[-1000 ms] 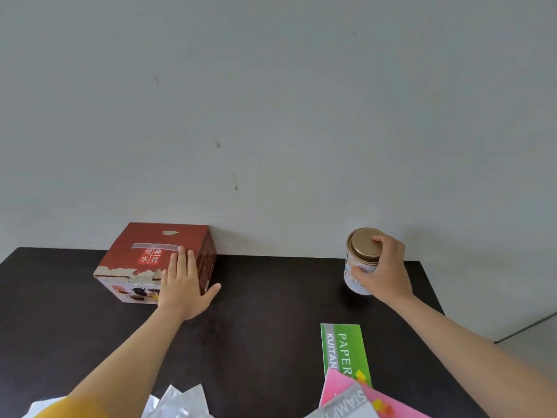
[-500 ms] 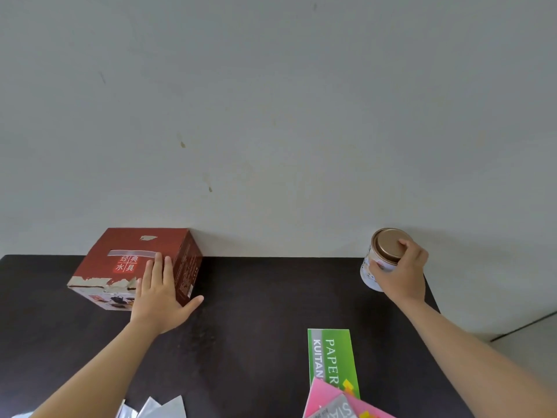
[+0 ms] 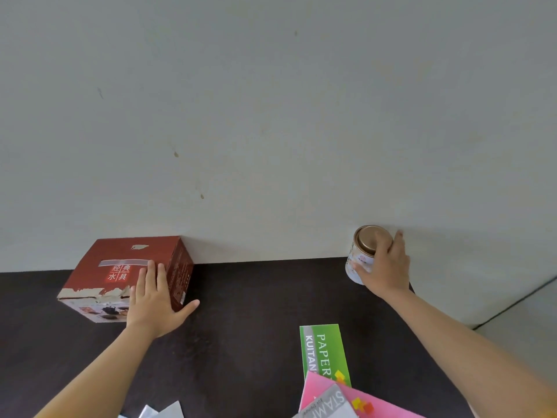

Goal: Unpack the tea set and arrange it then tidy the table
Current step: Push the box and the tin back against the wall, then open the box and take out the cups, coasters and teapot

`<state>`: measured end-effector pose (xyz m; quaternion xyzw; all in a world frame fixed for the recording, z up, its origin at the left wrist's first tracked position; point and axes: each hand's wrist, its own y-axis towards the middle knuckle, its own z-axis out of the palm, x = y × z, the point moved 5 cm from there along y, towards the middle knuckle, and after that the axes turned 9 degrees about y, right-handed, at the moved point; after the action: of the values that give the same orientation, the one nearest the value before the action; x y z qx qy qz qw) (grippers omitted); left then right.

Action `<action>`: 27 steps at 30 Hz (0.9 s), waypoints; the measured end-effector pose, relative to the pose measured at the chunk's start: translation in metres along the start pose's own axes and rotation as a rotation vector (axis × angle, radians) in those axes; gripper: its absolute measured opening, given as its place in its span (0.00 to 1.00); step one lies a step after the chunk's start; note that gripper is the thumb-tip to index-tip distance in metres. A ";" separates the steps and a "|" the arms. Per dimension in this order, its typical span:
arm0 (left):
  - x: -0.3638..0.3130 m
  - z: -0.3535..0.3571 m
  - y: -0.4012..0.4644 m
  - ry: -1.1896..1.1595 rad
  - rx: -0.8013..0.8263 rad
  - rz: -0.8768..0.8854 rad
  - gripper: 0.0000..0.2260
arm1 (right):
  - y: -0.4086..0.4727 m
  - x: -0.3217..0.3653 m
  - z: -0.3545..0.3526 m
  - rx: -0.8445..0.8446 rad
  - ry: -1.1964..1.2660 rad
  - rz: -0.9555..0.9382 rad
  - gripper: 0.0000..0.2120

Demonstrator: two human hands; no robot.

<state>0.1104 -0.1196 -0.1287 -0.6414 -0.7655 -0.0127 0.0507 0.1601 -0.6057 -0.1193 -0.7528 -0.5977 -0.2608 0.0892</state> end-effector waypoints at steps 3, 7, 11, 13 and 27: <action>0.000 -0.003 -0.001 -0.018 0.016 0.007 0.55 | -0.019 0.028 -0.009 0.017 -0.033 -0.017 0.40; 0.002 -0.006 -0.001 -0.076 0.074 0.017 0.54 | -0.050 0.084 -0.014 0.073 -0.002 -0.109 0.38; 0.007 -0.012 0.007 -0.242 0.175 0.028 0.51 | -0.087 0.154 -0.008 0.105 0.083 -0.193 0.34; 0.012 -0.020 0.008 -0.437 0.195 0.042 0.45 | -0.107 0.189 -0.001 0.132 0.096 -0.230 0.33; 0.163 -0.029 -0.006 -0.433 0.055 0.143 0.33 | -0.210 0.398 0.132 0.425 0.027 -0.550 0.33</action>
<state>0.0786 0.0367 -0.0840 -0.6801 -0.7112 0.1495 -0.0965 0.0579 -0.1508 -0.0696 -0.5247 -0.8179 -0.1548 0.1780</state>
